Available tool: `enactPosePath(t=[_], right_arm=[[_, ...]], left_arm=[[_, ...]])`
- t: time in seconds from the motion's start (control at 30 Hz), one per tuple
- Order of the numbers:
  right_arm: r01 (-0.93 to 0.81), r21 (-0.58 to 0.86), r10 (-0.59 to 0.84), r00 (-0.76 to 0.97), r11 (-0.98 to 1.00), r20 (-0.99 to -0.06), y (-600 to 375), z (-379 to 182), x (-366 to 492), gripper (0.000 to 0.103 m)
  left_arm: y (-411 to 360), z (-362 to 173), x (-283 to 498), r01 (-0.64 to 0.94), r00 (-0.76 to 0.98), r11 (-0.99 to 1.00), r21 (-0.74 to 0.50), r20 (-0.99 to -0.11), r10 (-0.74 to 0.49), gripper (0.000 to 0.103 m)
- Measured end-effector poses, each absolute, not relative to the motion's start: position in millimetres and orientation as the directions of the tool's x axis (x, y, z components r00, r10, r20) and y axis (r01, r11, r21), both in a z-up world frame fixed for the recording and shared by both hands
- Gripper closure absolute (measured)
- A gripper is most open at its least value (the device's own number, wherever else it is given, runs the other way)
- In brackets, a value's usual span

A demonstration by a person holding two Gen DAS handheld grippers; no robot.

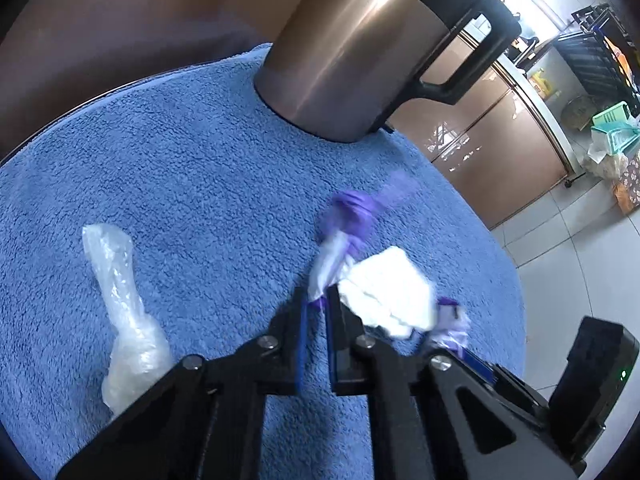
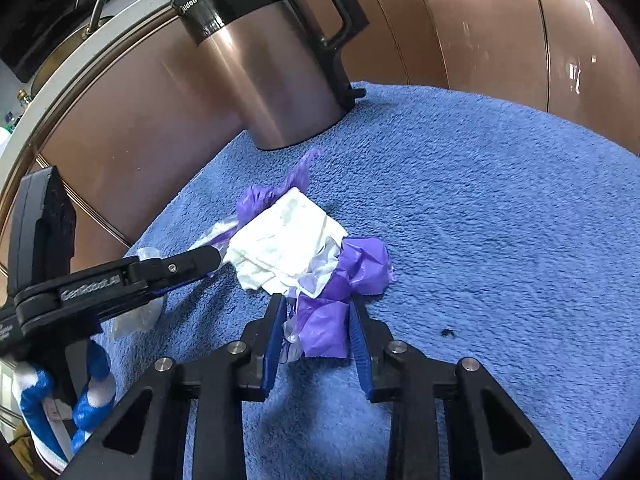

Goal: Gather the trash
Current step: 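Grasp the purple glove with left tool while right tool grasps the purple-wrapped plastic, then carry both purple items over the white bin and open both tools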

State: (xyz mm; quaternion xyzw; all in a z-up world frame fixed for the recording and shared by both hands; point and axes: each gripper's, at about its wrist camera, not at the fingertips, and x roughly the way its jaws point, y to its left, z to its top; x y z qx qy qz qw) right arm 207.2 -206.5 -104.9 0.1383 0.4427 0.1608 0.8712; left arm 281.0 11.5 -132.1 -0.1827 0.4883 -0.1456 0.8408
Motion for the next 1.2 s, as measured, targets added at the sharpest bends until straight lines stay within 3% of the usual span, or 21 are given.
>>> enactPosePath(t=[0.5,0.9,1.2], right_arm=[[-0.127,0.382,0.371,0.635,0.916,-0.678,-251.1,-67.0,134.3,0.076],[-0.087,0.382,0.311,0.755,0.92,-0.578,-286.2,-5.7,35.4,0.076],[-0.031,0.363,0.238,0.804,0.931,-0.544,-309.4,13.0,-30.4,0.076]], left_arm=[[22.6,-79.4,226.1,0.133,0.592,0.916,-0.378,-0.711,-0.38,0.099],[1.5,-3.0,104.4,0.261,0.716,0.937,-0.234,-0.604,-0.35,0.099],[-33.8,20.3,26.7,0.325,0.76,0.928,-0.181,-0.534,-0.37,0.099]])
